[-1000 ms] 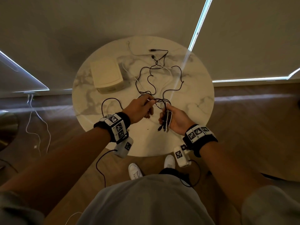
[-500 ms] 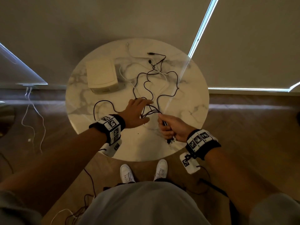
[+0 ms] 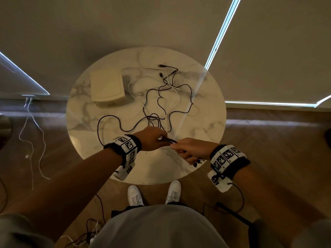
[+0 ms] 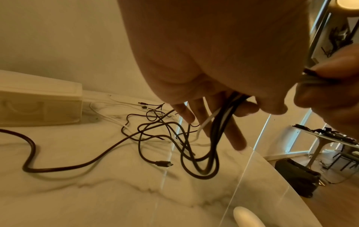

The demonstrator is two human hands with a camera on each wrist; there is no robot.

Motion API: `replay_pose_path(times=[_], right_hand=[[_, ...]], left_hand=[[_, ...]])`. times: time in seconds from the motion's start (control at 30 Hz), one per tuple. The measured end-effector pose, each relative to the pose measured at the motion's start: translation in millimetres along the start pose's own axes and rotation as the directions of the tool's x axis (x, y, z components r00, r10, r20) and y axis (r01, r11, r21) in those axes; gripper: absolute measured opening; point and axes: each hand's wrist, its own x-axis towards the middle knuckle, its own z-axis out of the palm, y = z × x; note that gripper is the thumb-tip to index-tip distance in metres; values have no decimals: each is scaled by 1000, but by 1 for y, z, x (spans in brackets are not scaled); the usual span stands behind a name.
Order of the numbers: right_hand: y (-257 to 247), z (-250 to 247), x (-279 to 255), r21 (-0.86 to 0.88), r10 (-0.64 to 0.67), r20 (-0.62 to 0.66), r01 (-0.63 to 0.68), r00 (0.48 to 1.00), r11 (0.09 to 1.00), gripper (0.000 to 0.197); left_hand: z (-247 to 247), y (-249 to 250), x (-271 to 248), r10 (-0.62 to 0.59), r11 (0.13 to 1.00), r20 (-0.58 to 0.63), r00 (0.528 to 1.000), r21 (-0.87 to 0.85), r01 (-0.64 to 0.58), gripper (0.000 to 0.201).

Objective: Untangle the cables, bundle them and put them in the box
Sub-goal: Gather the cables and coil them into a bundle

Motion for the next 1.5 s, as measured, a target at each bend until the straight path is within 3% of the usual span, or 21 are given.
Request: replay_pose_path(times=[0.13, 0.23, 0.3, 0.37, 0.47, 0.53, 0.57, 0.63, 0.67, 0.7, 0.77, 0.83, 0.9, 1.03, 1.23, 1.33, 1.43, 1.5], right_hand=[[7, -13, -2, -360, 25, -81, -53, 996, 931, 48], [10, -20, 1, -604, 2, -178, -110, 984, 789, 63], [15, -22, 7, -694, -30, -262, -167, 964, 701, 63], [22, -21, 14, -745, -100, -398, -258, 912, 615, 57], [30, -15, 25, -794, -283, -562, -412, 777, 447, 54], [28, -12, 31, -761, -319, -616, -439, 721, 478, 52], [26, -11, 33, -729, -282, -632, -430, 722, 533, 52], [20, -15, 37, -584, -136, -575, -288, 807, 759, 49], [18, -17, 38, -381, -59, -495, -155, 867, 911, 44], [16, -20, 37, -87, -6, -406, -33, 914, 996, 40], [10, -23, 29, 408, 20, -261, 91, 965, 908, 41], [4, -25, 23, 640, -37, -119, 105, 992, 761, 38], [-2, -23, 18, 754, -107, -40, 100, 993, 649, 30], [-15, -18, 15, 810, -174, -74, 160, 982, 564, 20], [-25, -17, 18, 778, -247, -118, 244, 962, 579, 25], [-24, -20, 22, 705, -202, -123, 229, 972, 671, 24], [-21, -21, 25, 480, -98, -237, 204, 967, 853, 23], [-21, -20, 27, 361, -65, -307, 179, 949, 915, 24]], left_hand=[[-2, 3, -2, -67, 997, 127, 990, -15, 69, 48], [-2, 4, -2, -70, 996, 150, 986, -37, 77, 45], [-1, 6, -2, -65, 996, 174, 983, -46, 74, 44], [0, 6, -1, -63, 994, 189, 980, -74, 78, 41], [1, 6, 2, -43, 986, 110, 993, -155, 60, 38], [0, 6, 6, -42, 985, 29, 999, -164, 46, 39], [-1, 6, 7, -47, 986, -3, 999, -162, 46, 39], [-2, 3, 8, -71, 986, -45, 996, -157, 63, 38], [-1, 0, 7, -85, 984, -54, 995, -163, 75, 38], [-1, -2, 7, -97, 980, -59, 994, -179, 85, 37], [1, -6, 5, -116, 967, -69, 991, -235, 97, 34], [1, -9, 4, -142, 946, -94, 985, -307, 107, 33], [-2, -11, 4, -163, 931, -137, 977, -348, 107, 31], [-16, -14, 10, -156, 957, -259, 953, -278, 81, 33], [-34, -18, 15, -204, 956, -349, 915, -271, 110, 28], [-41, -16, 16, -226, 955, -394, 891, -271, 123, 25], [-46, -15, 16, -224, 956, -393, 892, -268, 122, 29], [-48, -14, 17, -211, 963, -387, 897, -242, 122, 30]])
